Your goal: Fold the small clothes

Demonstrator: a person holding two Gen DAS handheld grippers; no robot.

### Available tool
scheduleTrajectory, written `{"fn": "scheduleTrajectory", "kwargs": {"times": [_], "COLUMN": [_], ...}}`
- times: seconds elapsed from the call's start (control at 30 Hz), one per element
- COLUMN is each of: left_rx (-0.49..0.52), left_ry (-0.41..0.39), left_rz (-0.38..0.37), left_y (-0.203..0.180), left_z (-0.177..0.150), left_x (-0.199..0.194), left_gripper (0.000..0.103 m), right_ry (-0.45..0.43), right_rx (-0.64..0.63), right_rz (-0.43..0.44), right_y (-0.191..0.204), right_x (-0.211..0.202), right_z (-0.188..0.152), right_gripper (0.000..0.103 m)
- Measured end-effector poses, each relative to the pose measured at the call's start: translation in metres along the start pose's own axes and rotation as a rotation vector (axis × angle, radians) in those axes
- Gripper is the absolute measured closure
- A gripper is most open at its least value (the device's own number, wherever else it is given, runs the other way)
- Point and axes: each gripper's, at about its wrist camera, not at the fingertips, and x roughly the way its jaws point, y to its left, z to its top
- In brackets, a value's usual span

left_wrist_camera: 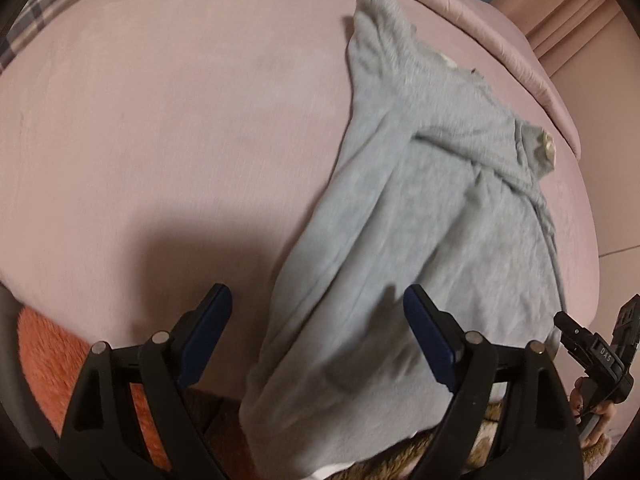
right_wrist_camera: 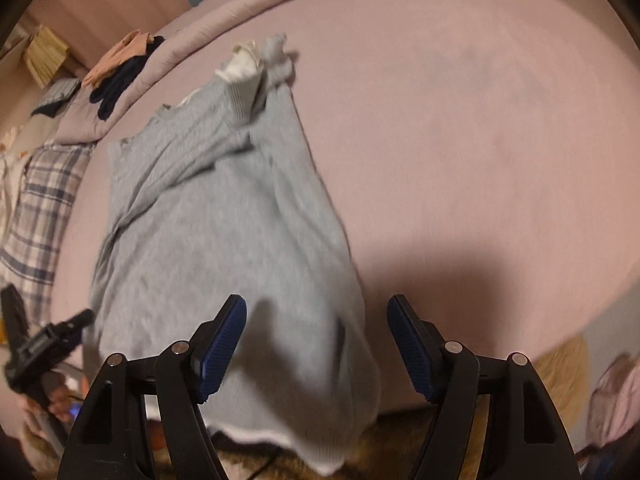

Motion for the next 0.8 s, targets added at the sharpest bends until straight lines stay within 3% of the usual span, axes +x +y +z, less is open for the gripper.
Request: {"fn": "scheduleTrajectory", "kwargs": {"times": [0.1, 0.3, 0.37, 0.4, 0.43, 0.47, 0.53, 0.6, 0.8], "left_rx": [-0.016, -0.034, -0.025, -0.017, -0.016, -0.025, -0.069, -0.059, -0.016], "left_ry": [-0.006, 0.012, 0.003, 0.002, 0.004, 0.012, 0.031, 0.007, -0.069], "left_rz": [-0.023, -0.091, -0.072, -0.063, -0.067, -0.099, -0.166, -0.157, -0.242], "left_y": [0.006, 0.008, 0.007, 0.007, 0.009, 0.011, 0.015, 0.013, 0.004], "left_z": [-0.014, -0.031, -0.034, -0.036, -0.037, -0.037, -0.039, -0.042, -0.051], "left_x": [-0.001, 0.0, -0.001, -0.001, -0.001, -0.002, -0.002, -0.008, -0.057], "left_gripper": [0.017, 0.034, 0.052, 0.058, 0.07, 0.09, 0.092, 0.093, 0.094], "right_ry": [0.0, 0.02, 0.027, 0.02, 0.015, 0.011, 0.013, 0.014, -0.035], "right_rx": [0.014, 0.028, 0.007, -0.01, -0.017, -0.016, -0.009, -0.021, -0.045], "right_rz": [0.021, 0.093, 0.097, 0.076, 0.06, 0.052, 0.083, 0.113, 0.247], "right_y": [-0.004, -0.005, -0.002, 0.0, 0.0, -0.001, -0.004, -0.002, 0.006], "right_x": [-0.003, -0.001, 0.001, 0.002, 0.002, 0.003, 0.002, 0.0, -0.036], "right_z": [-0.011, -0.026, -0.029, -0.03, -0.031, -0.03, -0.03, -0.032, -0.033], "right_gripper": [0.03, 0.031, 0.034, 0.042, 0.055, 0.061, 0.082, 0.086, 0.089]}}
